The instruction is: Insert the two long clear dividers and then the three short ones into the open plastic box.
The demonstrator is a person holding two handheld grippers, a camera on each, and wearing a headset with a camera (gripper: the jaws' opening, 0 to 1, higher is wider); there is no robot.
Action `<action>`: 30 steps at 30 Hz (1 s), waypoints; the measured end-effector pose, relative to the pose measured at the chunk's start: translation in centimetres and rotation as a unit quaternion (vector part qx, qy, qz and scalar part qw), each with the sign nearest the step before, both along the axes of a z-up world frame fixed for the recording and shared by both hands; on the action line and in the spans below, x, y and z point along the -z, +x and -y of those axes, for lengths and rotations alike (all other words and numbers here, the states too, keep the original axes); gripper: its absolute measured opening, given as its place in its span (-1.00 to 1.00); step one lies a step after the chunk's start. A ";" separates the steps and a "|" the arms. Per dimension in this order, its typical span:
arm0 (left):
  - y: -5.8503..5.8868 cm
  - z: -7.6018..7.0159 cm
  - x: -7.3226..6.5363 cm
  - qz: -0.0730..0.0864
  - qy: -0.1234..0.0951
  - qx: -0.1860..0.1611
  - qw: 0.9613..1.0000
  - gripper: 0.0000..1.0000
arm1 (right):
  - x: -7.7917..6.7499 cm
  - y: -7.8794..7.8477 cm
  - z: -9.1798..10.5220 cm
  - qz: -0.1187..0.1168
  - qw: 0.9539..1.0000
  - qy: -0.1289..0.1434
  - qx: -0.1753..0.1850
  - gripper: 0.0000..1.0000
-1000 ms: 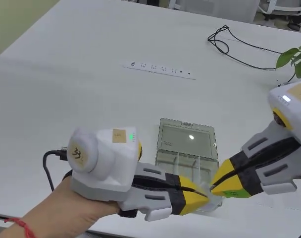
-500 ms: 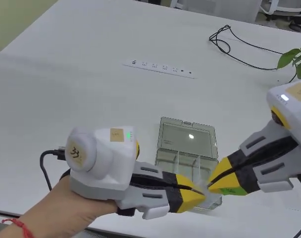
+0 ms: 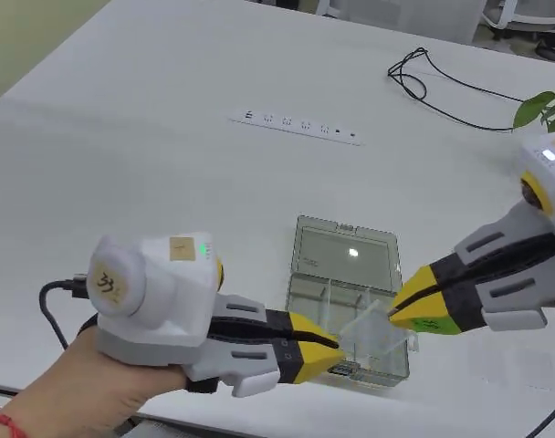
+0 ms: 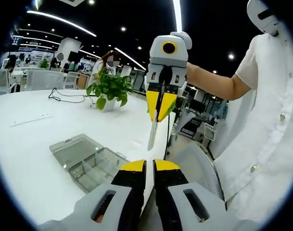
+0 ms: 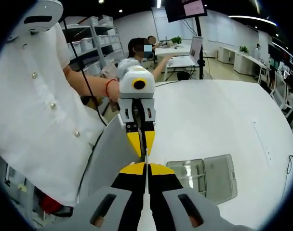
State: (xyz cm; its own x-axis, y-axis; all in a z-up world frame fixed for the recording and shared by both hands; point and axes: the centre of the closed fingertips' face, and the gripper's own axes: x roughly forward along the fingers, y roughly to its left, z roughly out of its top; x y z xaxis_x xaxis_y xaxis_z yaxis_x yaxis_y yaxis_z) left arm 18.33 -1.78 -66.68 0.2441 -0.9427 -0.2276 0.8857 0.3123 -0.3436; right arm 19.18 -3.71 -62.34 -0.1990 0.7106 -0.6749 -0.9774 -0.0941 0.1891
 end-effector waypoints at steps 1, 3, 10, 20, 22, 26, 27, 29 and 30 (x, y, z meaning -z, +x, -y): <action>0.2 -0.3 0.1 0.000 0.004 -0.006 1.000 -0.92 | 0.0 0.2 0.0 0.003 1.000 0.000 0.002 -0.95; 0.4 -0.7 0.3 -0.001 0.007 -0.014 1.000 -0.82 | 0.2 0.8 -0.1 0.008 1.000 0.001 0.011 -0.95; 1.0 -1.9 1.3 -0.002 0.025 -0.036 0.999 -0.59 | 1.3 3.0 -0.8 0.022 0.999 0.002 0.038 -0.95; 1.6 -3.2 3.3 -0.001 0.056 -0.051 0.997 -0.13 | 4.6 5.9 -1.9 0.035 0.998 -0.006 0.055 -0.95; 1.7 -3.3 3.5 -0.003 0.058 -0.050 0.997 -0.04 | 5.2 6.2 -2.1 0.037 0.998 -0.010 0.056 -0.95; 2.0 -3.4 3.9 0.000 0.065 -0.050 0.997 0.13 | 6.9 7.0 -2.4 0.036 0.997 -0.013 0.066 -0.95; 2.0 -3.4 4.0 0.003 0.068 -0.050 0.996 0.19 | 7.1 7.1 -2.5 0.037 0.997 -0.013 0.066 -0.95; 2.1 -3.4 4.3 0.004 0.071 -0.048 0.996 0.27 | 8.3 7.6 -2.5 0.038 0.997 -0.014 0.071 -0.95; 2.1 -3.4 4.3 0.003 0.070 -0.048 0.996 0.33 | 8.7 7.8 -2.5 0.038 0.997 -0.013 0.071 -0.95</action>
State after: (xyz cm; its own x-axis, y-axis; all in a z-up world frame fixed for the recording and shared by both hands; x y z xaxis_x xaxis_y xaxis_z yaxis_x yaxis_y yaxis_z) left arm 20.44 1.64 -71.01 0.3327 -0.8745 -0.3529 0.8518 0.4393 -0.2855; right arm 26.98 -1.22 -71.01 -0.0452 0.7100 -0.7027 -0.9920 0.0511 0.1154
